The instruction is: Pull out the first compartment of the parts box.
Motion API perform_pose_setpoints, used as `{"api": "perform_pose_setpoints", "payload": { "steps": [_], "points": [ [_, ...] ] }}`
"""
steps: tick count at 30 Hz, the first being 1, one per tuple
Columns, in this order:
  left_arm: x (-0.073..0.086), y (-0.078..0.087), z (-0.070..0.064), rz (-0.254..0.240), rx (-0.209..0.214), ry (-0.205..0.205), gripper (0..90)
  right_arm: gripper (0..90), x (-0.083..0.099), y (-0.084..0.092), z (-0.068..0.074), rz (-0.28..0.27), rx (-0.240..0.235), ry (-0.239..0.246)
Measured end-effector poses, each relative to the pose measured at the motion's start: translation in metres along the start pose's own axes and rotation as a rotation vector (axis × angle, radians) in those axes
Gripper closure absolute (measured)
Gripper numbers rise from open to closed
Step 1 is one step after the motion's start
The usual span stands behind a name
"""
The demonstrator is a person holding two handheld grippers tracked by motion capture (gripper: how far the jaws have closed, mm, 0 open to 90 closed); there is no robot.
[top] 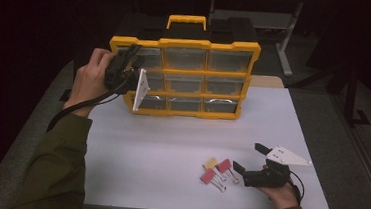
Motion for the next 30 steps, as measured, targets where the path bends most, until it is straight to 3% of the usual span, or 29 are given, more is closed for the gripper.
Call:
{"api": "perform_pose_setpoints", "payload": {
  "steps": [30],
  "points": [
    [0.0036,-0.0013,0.0044,0.051,0.022,-0.009,74.3,0.0,-0.0001,-0.0002,0.0005,-0.001,-0.002,0.000]
  ]
}}
Point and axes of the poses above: each handheld gripper's, and its own axes: y roughly backward along the jaws, x roughly out of its underside, z roughly to its left, the point moved 7 cm from there along -y, roughly forward along the jaws, and after that the axes turned 3 degrees about -x, right-handed, at the moved point
